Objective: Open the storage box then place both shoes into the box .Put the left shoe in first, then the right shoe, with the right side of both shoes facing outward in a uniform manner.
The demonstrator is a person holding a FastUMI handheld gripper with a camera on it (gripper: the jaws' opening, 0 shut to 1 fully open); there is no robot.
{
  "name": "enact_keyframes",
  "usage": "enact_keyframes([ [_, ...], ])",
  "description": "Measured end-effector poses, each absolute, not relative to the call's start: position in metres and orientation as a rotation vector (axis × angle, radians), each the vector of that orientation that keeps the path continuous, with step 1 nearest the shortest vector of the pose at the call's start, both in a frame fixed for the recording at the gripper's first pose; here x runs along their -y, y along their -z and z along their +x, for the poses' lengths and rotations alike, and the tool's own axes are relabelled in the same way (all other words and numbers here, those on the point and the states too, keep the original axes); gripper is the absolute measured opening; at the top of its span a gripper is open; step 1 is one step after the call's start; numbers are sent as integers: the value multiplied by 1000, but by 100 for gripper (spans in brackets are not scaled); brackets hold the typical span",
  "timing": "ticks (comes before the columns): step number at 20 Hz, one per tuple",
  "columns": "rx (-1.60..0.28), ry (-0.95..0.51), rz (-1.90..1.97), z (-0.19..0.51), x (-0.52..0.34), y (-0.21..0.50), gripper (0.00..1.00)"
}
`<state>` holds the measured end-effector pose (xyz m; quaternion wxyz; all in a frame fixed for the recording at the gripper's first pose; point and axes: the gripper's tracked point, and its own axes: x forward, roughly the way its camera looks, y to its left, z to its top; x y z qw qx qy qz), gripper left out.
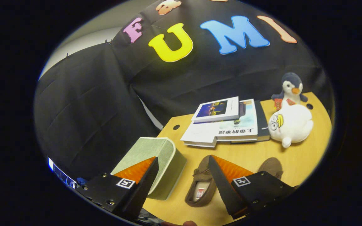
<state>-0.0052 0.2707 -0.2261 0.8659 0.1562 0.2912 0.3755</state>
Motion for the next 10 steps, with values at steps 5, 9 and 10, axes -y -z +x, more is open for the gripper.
enact_keyframes([
  [5,-765,-891,481,-14,-319,259,97],
  [9,-861,-967,564,-22,-346,278,97],
  [10,-888,-984,583,-23,-354,282,97],
])
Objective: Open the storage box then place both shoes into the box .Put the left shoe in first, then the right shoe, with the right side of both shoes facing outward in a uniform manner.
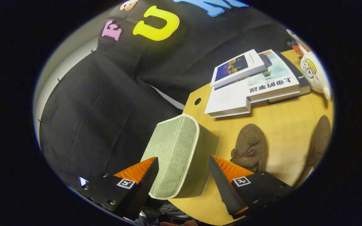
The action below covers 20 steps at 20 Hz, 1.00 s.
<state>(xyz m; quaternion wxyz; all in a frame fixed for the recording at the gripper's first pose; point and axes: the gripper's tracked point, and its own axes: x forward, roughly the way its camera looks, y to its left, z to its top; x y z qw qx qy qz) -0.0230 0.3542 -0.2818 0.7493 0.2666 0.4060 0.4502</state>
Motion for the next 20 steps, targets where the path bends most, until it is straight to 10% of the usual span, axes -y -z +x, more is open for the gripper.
enact_keyframes([
  [13,-1142,-1105,919,-42,-410,315,95],
  [17,-1139,-1082,929,-38,-409,309,68],
  [20,-1167,-1056,991,-29,-398,301,23],
])
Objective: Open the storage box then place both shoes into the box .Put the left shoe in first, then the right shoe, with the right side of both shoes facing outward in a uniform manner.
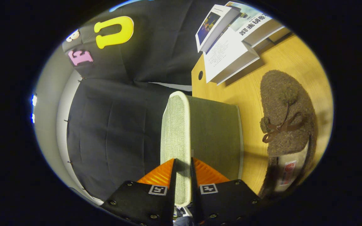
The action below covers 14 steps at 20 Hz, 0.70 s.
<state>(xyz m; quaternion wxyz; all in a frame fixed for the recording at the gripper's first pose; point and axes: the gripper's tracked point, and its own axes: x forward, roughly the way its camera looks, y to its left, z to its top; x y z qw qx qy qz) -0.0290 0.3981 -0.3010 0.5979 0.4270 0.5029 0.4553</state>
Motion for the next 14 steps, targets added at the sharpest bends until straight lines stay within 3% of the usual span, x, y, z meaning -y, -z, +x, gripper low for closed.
enact_keyframes([
  [1,-1170,-1057,998,-28,-397,299,22],
  [2,-1171,-1063,989,-30,-402,300,11],
  [14,-1128,-1179,921,-38,-402,222,11],
])
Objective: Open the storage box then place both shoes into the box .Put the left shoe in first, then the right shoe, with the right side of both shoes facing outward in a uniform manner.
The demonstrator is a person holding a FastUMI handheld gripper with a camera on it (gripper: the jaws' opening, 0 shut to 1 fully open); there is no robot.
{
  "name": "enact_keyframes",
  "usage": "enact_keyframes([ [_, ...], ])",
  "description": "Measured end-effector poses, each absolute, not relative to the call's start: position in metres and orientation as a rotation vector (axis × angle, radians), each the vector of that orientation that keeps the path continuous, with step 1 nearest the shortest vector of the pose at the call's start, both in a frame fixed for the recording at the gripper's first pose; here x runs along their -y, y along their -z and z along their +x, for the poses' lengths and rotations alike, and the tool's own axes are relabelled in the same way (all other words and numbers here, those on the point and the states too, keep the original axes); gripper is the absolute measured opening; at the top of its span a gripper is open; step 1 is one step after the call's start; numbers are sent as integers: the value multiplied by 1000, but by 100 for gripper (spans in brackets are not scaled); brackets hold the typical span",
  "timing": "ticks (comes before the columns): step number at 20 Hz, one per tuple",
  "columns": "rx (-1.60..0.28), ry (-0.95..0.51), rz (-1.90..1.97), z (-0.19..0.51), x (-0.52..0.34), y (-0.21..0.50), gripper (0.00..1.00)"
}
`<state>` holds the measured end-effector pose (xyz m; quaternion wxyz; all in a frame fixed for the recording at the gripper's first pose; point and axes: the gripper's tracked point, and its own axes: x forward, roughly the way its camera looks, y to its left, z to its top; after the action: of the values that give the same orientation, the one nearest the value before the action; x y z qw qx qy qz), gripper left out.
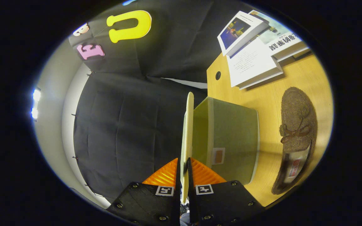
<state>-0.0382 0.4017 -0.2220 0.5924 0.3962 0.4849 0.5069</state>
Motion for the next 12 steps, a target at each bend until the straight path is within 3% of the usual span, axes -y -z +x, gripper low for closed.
enact_keyframes([
  [12,-1027,-1363,667,-62,-483,121,11],
])
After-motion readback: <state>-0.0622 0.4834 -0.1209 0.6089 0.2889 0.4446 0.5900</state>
